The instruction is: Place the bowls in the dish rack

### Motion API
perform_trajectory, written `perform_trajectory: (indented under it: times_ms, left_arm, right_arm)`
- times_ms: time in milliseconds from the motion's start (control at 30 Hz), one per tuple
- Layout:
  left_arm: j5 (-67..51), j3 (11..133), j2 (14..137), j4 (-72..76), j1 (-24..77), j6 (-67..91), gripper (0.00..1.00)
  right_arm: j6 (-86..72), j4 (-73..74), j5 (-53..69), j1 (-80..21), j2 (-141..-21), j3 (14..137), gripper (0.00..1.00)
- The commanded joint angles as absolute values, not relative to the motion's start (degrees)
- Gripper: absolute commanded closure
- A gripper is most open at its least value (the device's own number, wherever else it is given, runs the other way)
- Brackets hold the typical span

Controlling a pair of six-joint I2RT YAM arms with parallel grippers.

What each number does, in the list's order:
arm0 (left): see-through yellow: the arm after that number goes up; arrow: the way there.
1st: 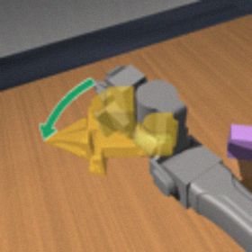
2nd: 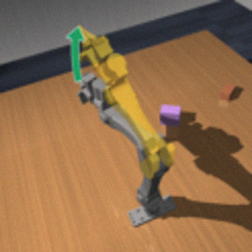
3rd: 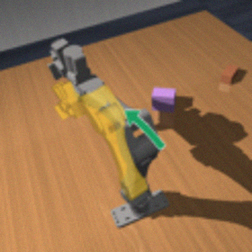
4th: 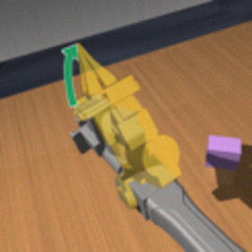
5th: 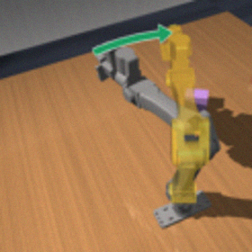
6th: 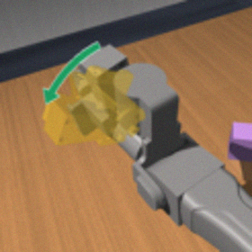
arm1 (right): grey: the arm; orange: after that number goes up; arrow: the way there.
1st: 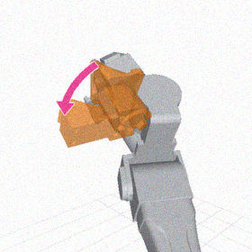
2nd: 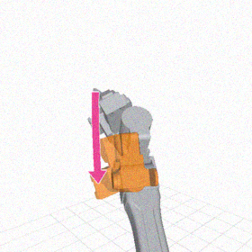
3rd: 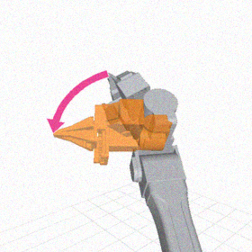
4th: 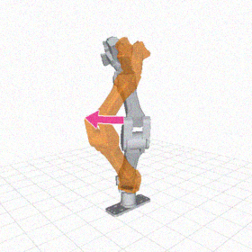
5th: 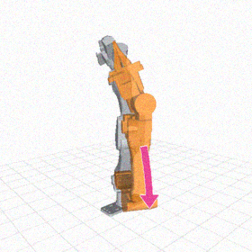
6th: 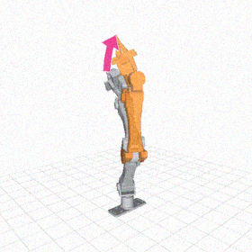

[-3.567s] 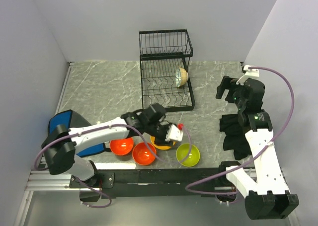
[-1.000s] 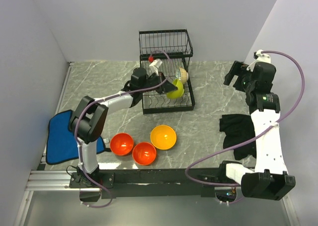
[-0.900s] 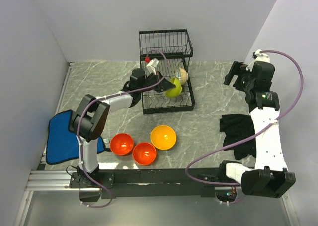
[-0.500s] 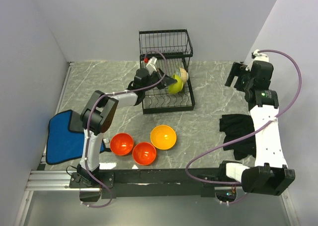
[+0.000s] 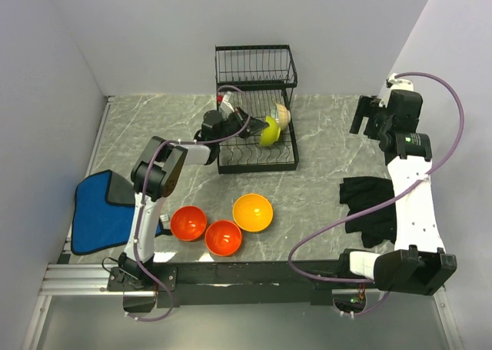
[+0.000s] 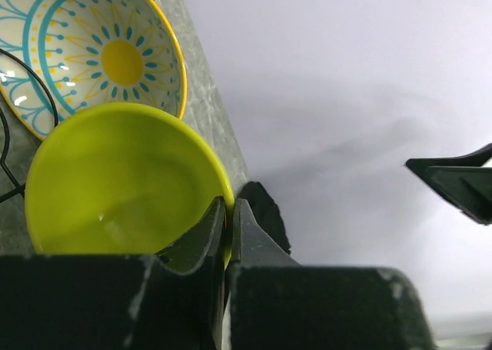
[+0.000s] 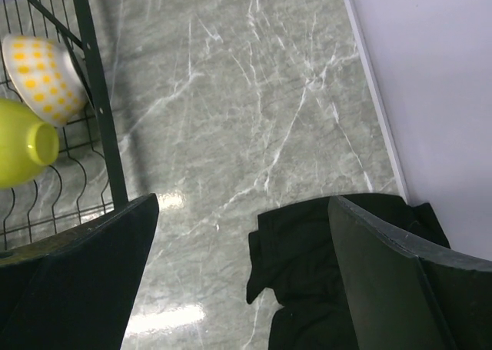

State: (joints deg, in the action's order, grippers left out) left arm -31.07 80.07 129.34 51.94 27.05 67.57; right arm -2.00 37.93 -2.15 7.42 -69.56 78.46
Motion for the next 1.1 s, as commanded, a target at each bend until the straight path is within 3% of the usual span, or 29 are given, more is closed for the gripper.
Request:
perform_trajectory:
  times_ms: [0, 167, 1067]
  left_arm:
    - [-32.4, 79.6, 128.9, 62.6, 24.8, 73.2, 0.99]
    - [-31.7, 77.3, 127.8, 64.0, 23.9, 74.9, 0.99]
    - [-31.9, 90.4, 142.8, 65.9, 23.4, 77.5, 0.99]
  right_arm:
    - [-1.1, 38.3, -1.9, 7.5, -70.0, 80.5, 0.01]
    - [-0.7, 38.1, -1.8, 6.9, -71.2, 80.9, 0.01]
    - [5.5, 38.9, -8.2, -7.1, -79.3, 85.7, 0.00]
